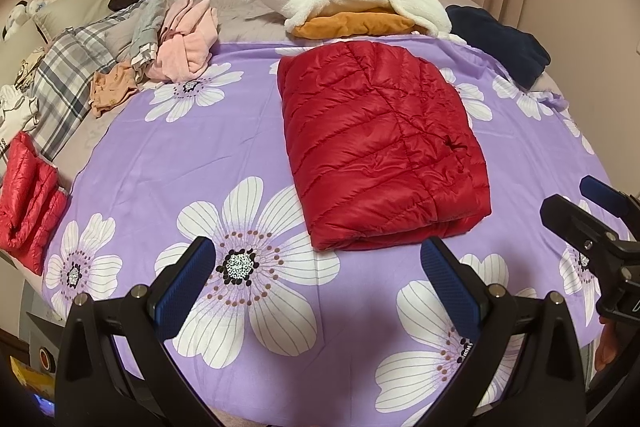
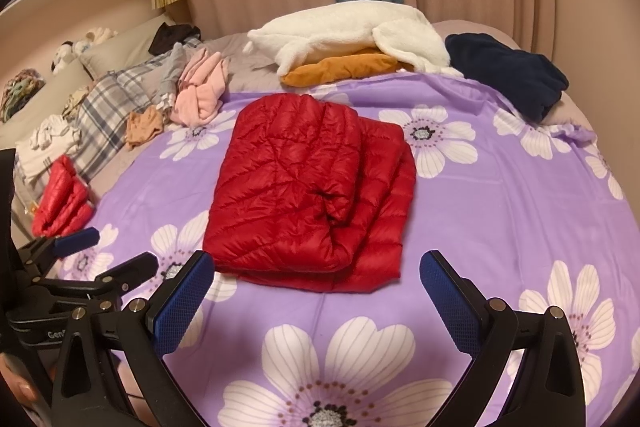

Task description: Fold large clothes

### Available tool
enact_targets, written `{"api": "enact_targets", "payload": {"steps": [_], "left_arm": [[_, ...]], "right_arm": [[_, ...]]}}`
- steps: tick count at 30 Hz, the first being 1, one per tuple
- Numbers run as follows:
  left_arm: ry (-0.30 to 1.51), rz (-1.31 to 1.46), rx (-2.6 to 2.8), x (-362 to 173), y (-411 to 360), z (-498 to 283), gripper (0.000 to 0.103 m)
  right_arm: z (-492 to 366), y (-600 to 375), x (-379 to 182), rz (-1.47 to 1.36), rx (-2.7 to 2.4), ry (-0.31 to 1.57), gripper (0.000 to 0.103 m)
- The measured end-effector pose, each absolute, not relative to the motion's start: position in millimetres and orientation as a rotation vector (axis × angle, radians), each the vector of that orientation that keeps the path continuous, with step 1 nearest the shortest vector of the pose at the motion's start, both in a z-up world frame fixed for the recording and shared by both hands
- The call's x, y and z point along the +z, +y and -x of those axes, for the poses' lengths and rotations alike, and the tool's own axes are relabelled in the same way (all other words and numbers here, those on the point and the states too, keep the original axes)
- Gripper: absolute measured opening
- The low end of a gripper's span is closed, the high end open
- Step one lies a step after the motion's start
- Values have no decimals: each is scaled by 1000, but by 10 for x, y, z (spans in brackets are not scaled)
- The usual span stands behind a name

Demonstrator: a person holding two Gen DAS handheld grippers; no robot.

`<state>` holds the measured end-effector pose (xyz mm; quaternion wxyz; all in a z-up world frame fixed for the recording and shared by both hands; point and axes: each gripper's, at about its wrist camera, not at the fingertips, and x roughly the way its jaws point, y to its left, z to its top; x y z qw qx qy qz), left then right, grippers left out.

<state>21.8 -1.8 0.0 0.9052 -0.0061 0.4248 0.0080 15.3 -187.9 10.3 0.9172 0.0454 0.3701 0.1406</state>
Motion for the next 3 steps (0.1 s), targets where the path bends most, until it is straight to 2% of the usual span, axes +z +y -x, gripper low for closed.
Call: {"api": "enact_targets", "payload": {"steps": [3], "left_arm": [[881, 20, 18, -2, -3, -227, 103]], "right_arm": [[-149, -1872, 99, -95, 289, 762, 102]]}}
